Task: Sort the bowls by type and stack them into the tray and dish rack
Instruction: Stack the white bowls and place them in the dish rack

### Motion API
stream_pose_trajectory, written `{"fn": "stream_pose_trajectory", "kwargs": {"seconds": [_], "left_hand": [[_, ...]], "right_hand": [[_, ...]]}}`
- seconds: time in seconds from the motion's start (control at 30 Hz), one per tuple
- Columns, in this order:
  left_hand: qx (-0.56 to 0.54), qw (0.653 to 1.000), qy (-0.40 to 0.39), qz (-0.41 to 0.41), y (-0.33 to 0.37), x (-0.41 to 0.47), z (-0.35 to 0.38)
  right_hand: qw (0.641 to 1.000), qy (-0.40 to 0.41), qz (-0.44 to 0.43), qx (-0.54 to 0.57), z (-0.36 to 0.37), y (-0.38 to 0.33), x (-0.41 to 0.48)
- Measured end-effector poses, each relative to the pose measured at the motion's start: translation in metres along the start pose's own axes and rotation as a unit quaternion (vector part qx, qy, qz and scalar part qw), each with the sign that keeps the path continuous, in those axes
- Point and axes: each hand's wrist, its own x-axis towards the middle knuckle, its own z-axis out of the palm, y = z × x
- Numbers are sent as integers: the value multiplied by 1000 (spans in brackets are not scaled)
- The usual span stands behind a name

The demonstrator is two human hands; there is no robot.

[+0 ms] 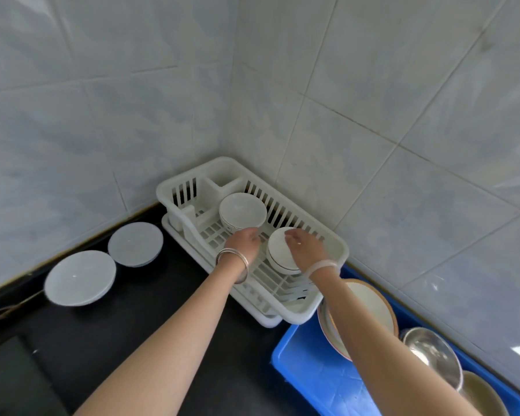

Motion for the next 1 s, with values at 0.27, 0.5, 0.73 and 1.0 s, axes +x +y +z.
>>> {"fn": "stream_pose_trajectory", "kwargs": {"seconds": [0.27, 0.5, 0.73, 1.0], "left_hand": [[-8, 974, 225, -21, -94, -65, -68], [-8, 916, 390, -96, -185, -82, -121], [-12, 897, 407, -172, -238, -74, -150], [-173, 880, 399, -190, -254, -68, -153]], "right_hand": [[990, -25, -105, 87, 94, -81, -46], [989, -137, -51, 29, 179, -127, -27], [985, -168, -3, -41, 227, -148, 7], [948, -183, 139, 220, 255, -155, 24]]}}
